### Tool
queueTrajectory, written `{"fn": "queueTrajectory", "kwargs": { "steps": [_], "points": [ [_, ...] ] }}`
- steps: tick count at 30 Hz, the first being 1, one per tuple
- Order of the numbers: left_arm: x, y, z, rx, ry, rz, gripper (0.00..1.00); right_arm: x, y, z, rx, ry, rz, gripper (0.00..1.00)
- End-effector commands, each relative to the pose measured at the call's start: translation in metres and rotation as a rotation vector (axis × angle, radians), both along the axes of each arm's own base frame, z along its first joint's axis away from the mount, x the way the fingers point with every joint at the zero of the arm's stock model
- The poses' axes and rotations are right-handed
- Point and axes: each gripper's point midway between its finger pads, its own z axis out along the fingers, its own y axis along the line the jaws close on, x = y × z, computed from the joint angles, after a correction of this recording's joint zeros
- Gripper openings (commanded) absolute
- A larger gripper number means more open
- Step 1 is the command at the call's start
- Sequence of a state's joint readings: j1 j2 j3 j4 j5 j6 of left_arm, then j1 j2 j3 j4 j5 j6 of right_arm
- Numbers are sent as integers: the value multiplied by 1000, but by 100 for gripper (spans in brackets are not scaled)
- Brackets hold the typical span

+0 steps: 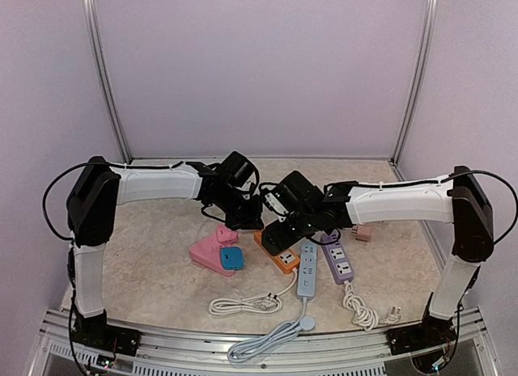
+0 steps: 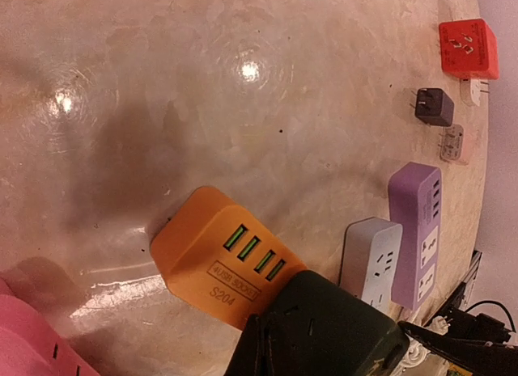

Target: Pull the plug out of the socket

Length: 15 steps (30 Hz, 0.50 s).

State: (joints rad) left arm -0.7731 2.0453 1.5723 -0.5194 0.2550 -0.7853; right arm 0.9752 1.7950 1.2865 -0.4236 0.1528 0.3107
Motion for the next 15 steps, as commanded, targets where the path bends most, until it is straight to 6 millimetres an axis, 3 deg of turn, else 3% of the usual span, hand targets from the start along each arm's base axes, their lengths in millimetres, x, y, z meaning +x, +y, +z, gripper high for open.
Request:
{"fn": "queueTrajectory", "kwargs": {
  "steps": [1,15],
  "points": [
    [1,-15,-11,-34,30,-12,3,-18,-2,-8,-17,36,27,52],
    [-6,-10,-51,27,95,-21,2,-2,6,-12,-31,8,-37,73]
  ]
}}
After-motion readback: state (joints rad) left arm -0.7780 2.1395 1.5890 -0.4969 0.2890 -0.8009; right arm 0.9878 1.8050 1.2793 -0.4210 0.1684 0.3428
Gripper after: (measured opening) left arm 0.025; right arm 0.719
